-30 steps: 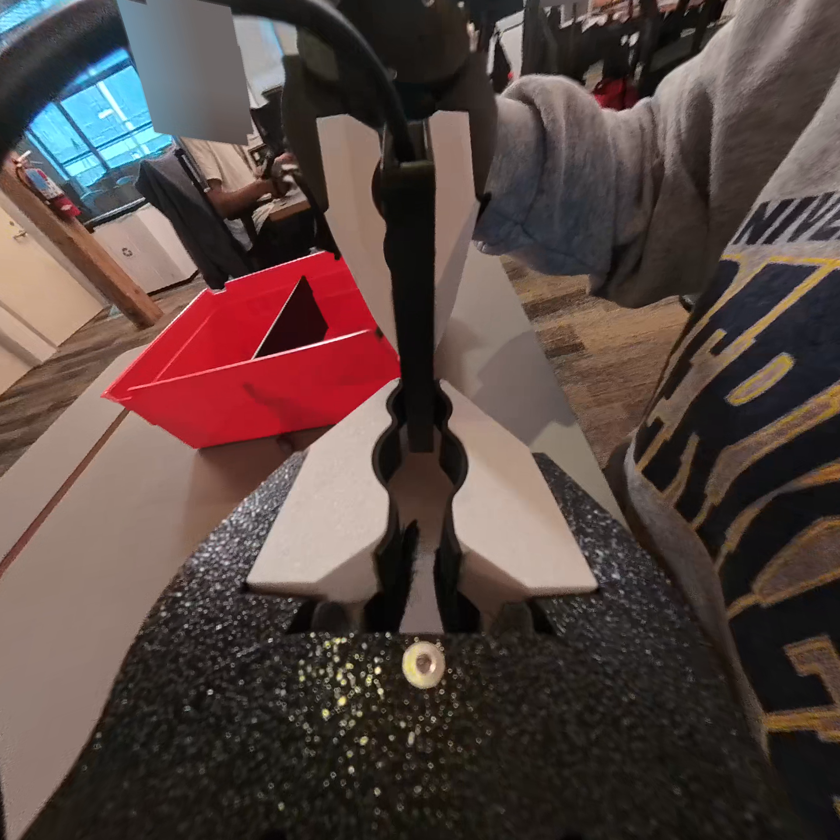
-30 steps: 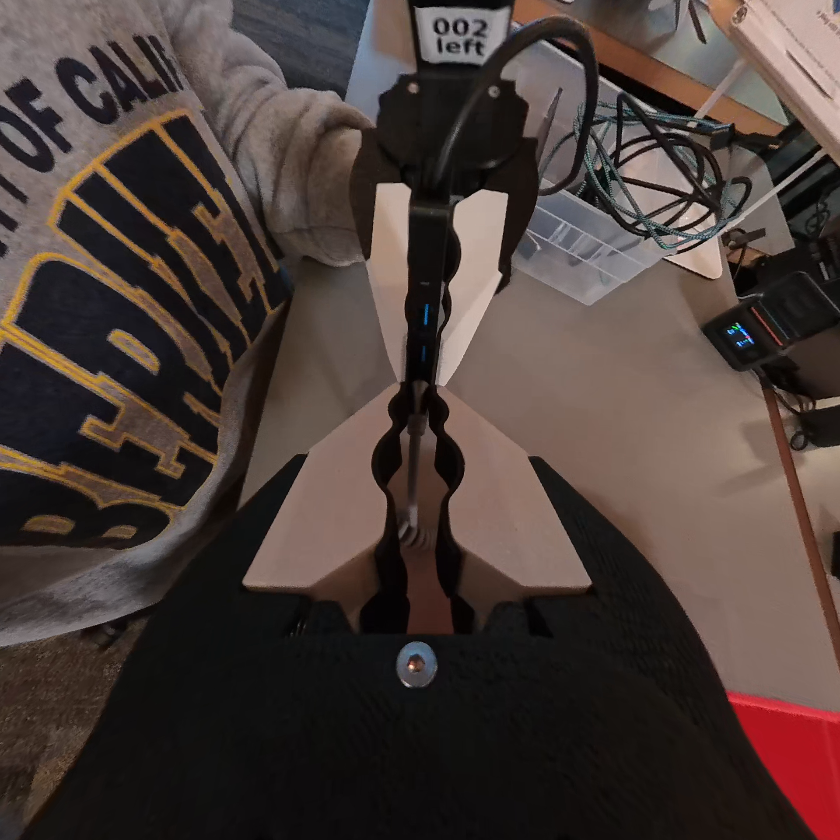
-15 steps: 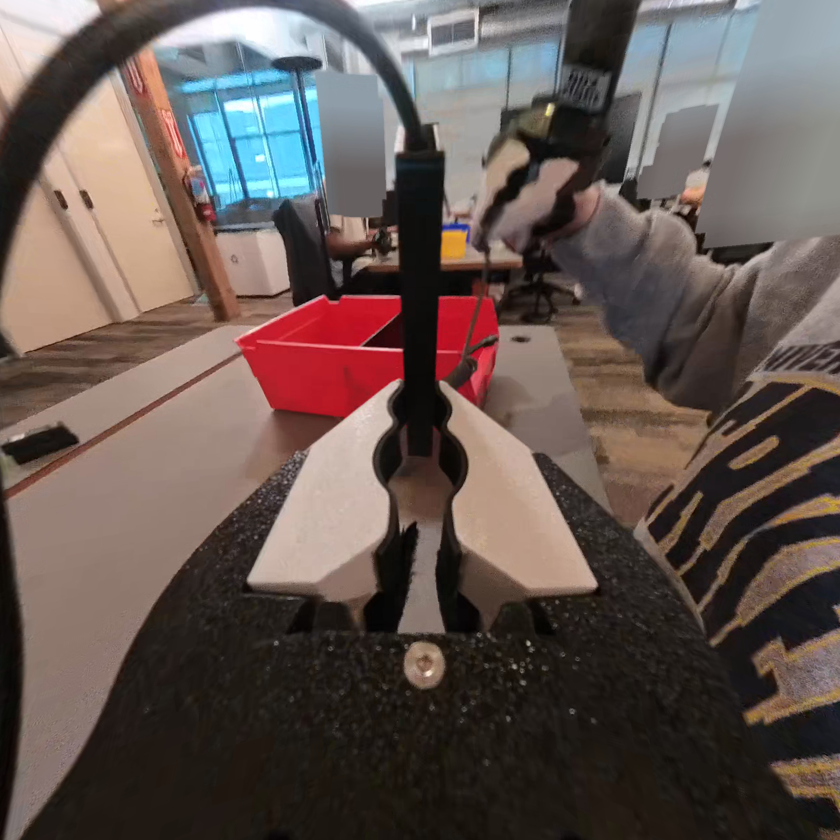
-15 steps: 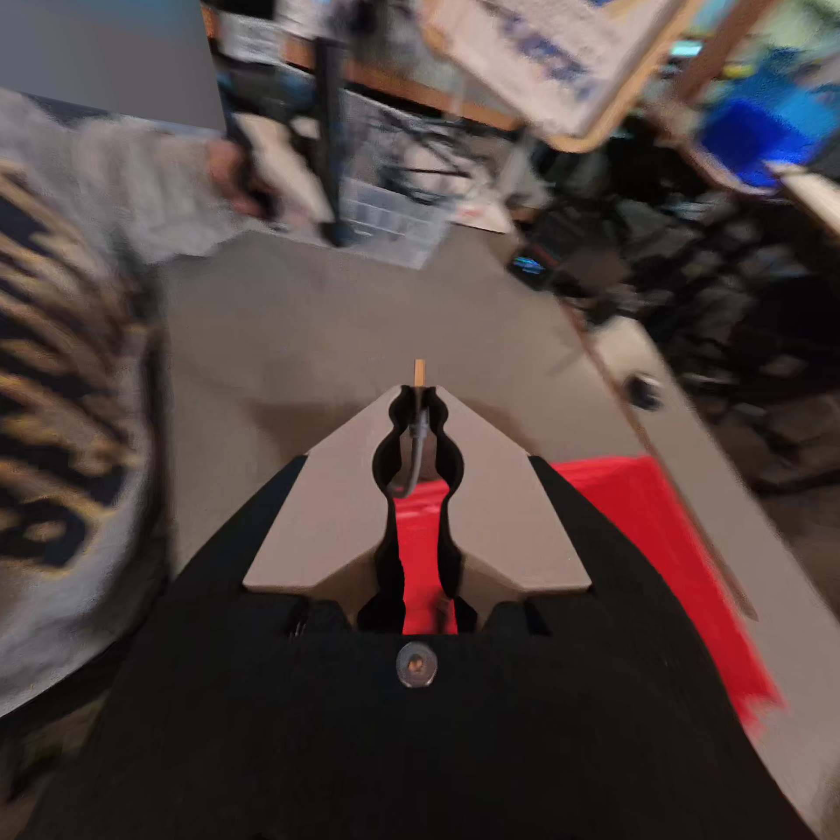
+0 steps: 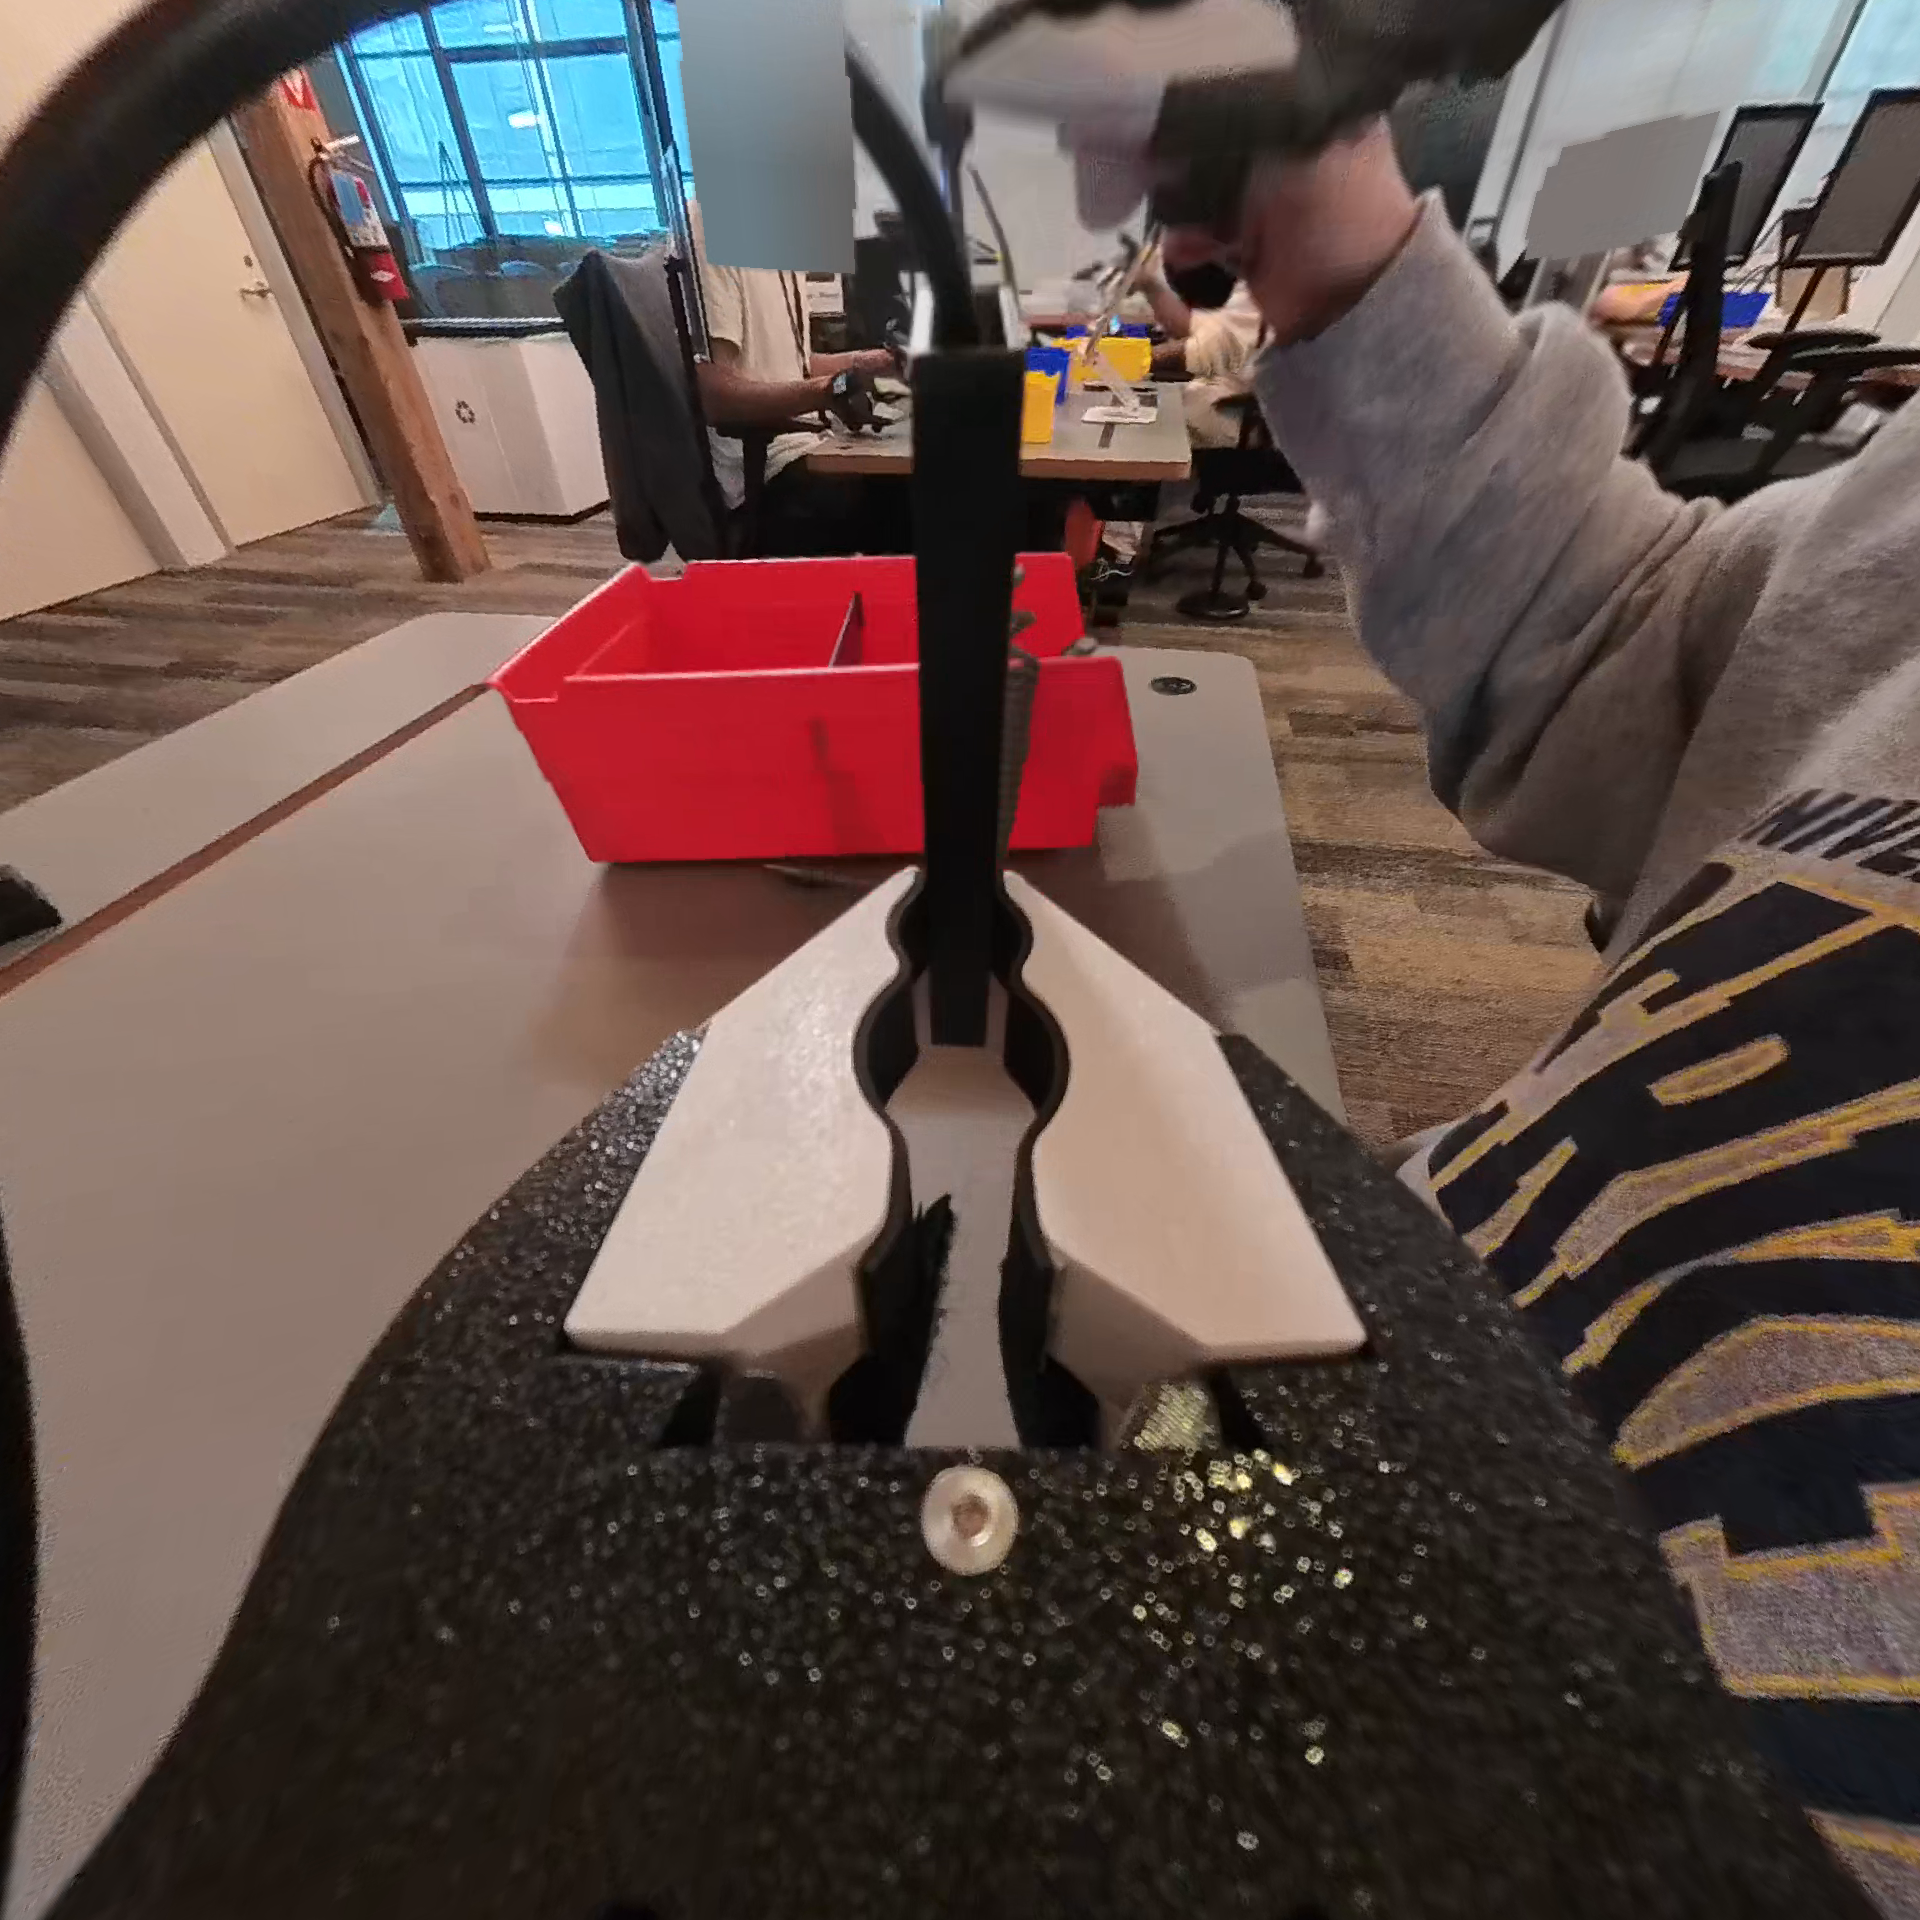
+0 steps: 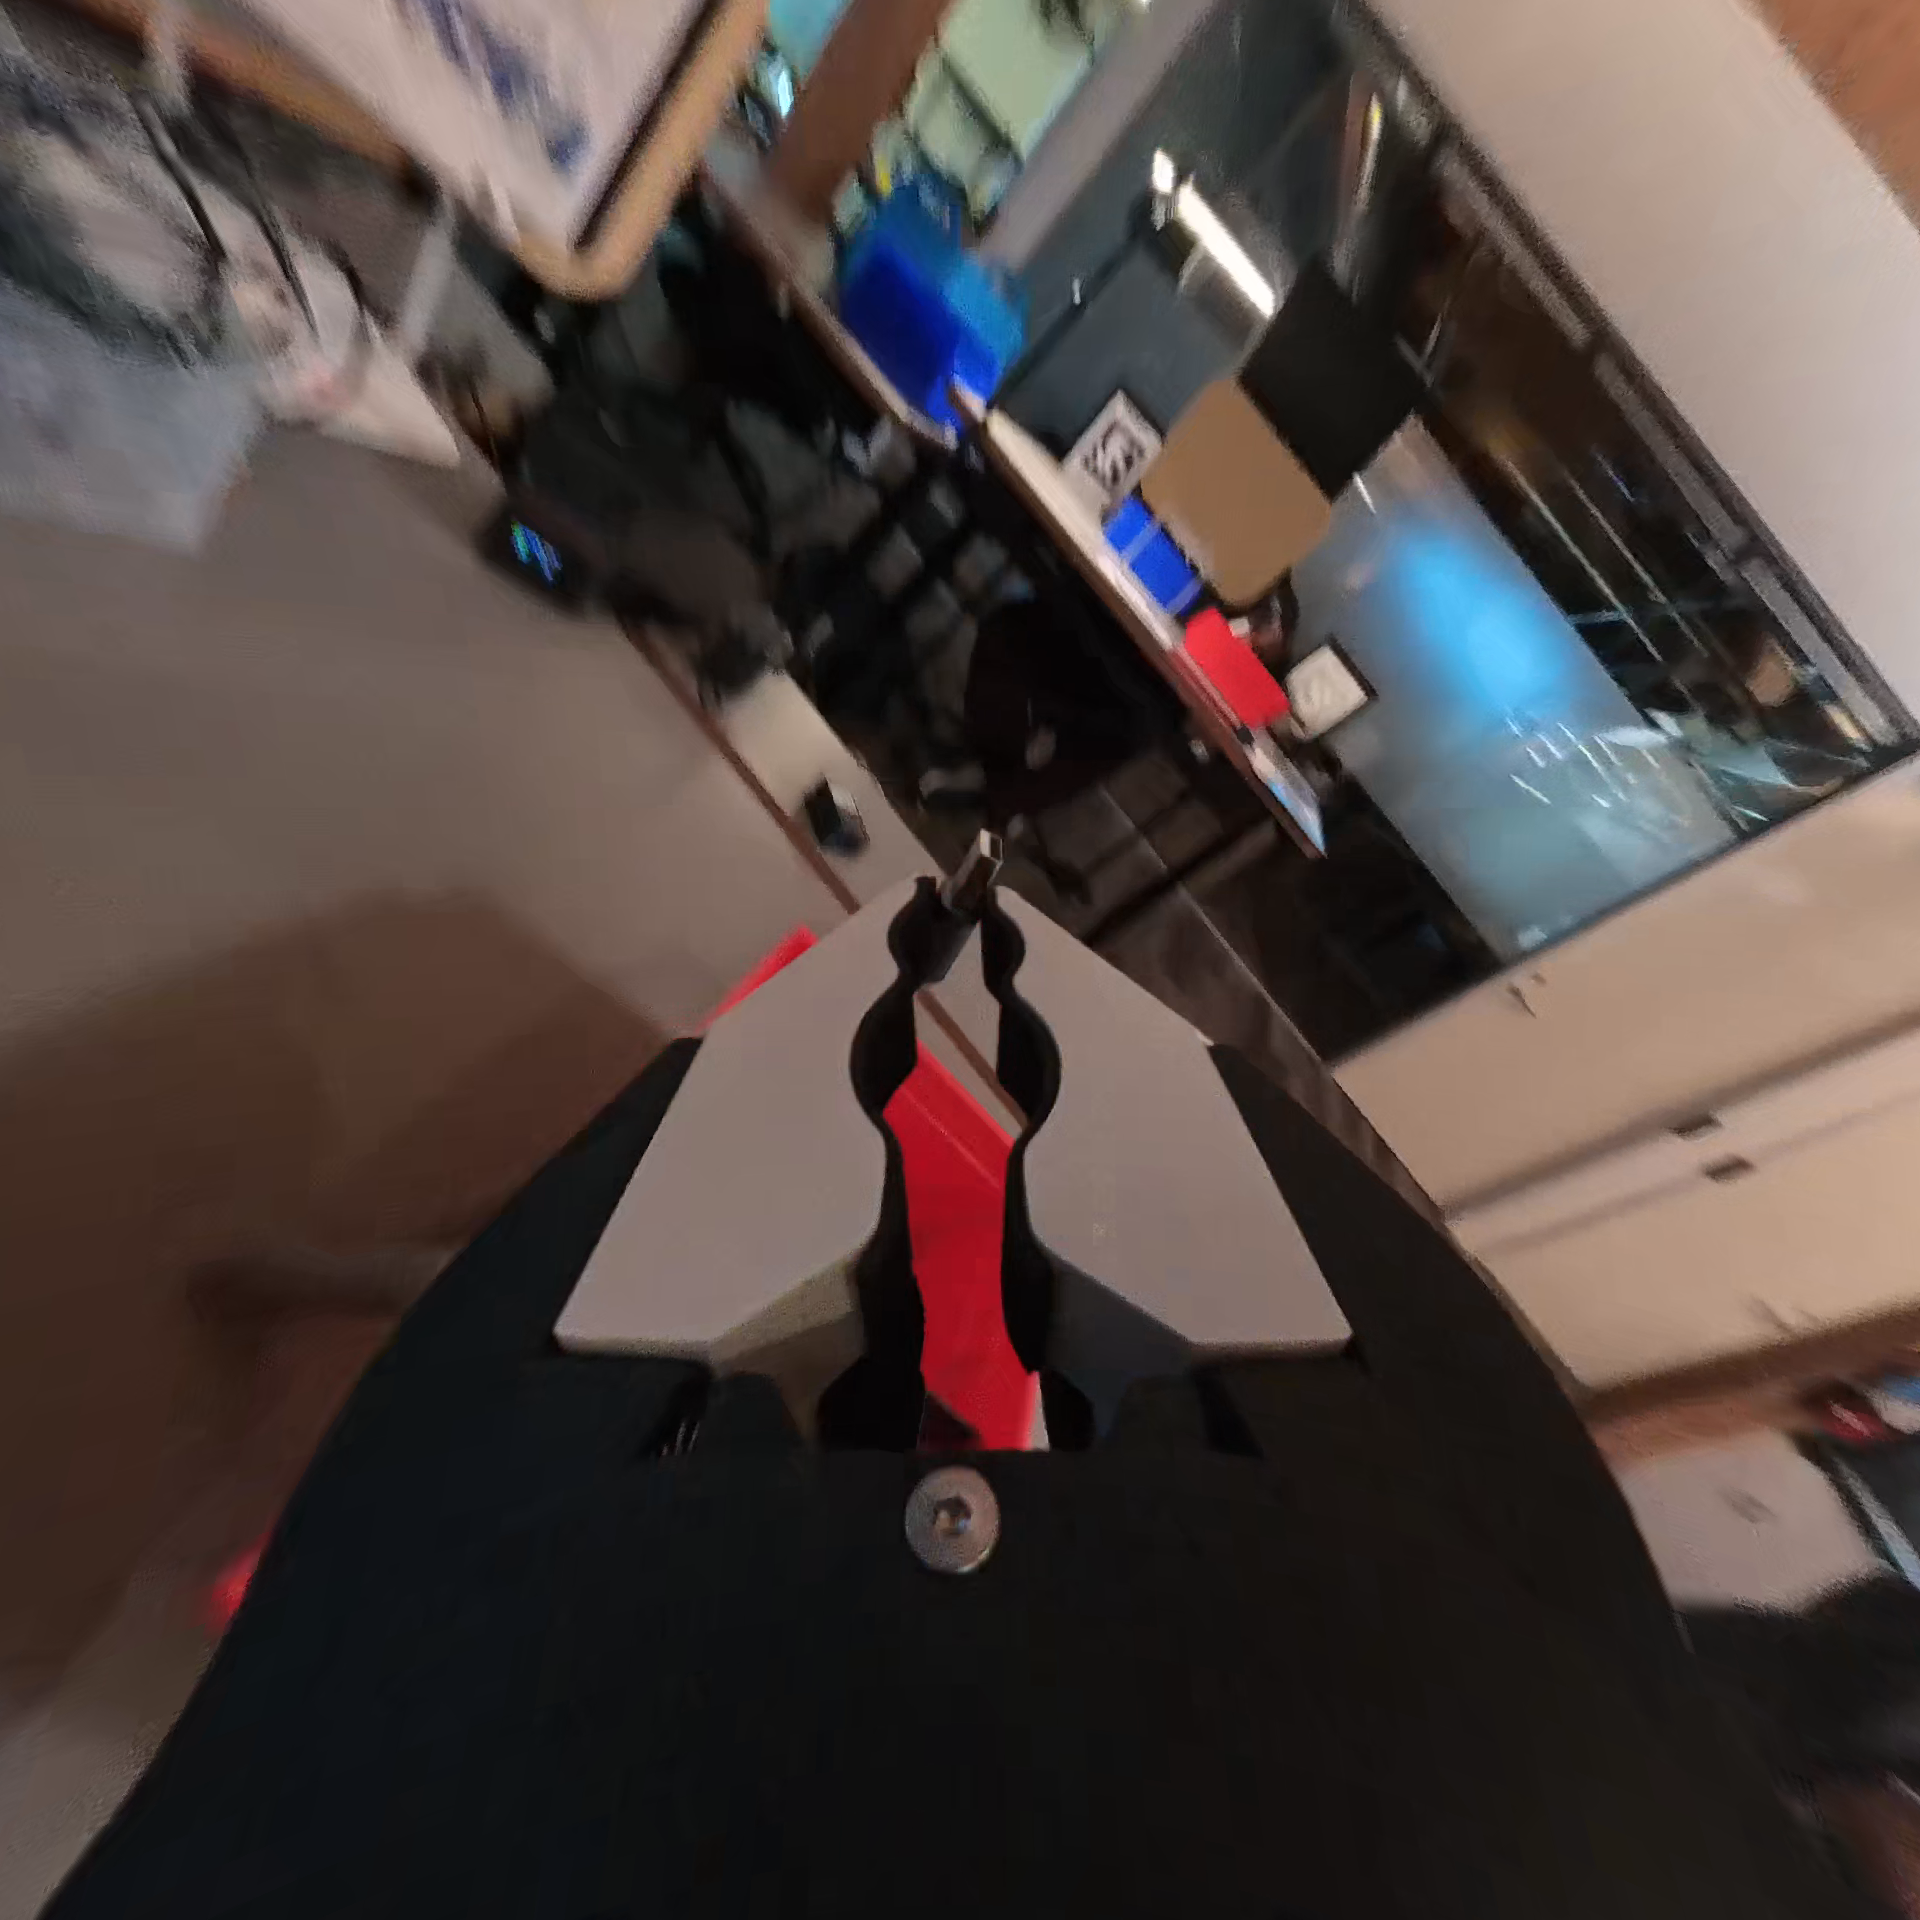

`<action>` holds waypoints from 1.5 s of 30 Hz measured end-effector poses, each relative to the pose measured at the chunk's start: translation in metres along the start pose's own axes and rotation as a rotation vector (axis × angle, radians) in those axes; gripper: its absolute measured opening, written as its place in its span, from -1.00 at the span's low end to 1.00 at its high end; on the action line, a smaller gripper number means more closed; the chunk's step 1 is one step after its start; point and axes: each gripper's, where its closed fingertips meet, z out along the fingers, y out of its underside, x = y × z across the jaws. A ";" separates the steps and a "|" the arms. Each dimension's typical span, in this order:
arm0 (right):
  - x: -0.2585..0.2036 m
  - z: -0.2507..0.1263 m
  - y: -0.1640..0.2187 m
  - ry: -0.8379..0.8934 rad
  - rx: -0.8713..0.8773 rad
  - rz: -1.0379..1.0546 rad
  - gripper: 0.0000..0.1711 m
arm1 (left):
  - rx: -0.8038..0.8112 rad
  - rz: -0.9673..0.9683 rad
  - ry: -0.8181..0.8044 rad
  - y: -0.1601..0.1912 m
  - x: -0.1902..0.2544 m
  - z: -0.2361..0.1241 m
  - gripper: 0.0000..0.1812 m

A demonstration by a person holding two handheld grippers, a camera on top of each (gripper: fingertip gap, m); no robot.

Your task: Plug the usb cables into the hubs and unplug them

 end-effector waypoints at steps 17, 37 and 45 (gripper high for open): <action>0.151 -0.061 -0.100 0.227 0.115 -0.007 -0.93 | -0.031 0.020 0.040 0.006 0.006 0.009 -0.91; -0.011 -0.014 0.124 -0.360 -0.565 0.307 -0.35 | -0.027 -0.023 0.000 0.007 -0.006 0.019 -0.91; -0.181 0.025 -0.065 -0.924 0.054 0.449 -0.31 | 0.025 0.021 0.052 -0.005 0.010 0.036 -0.91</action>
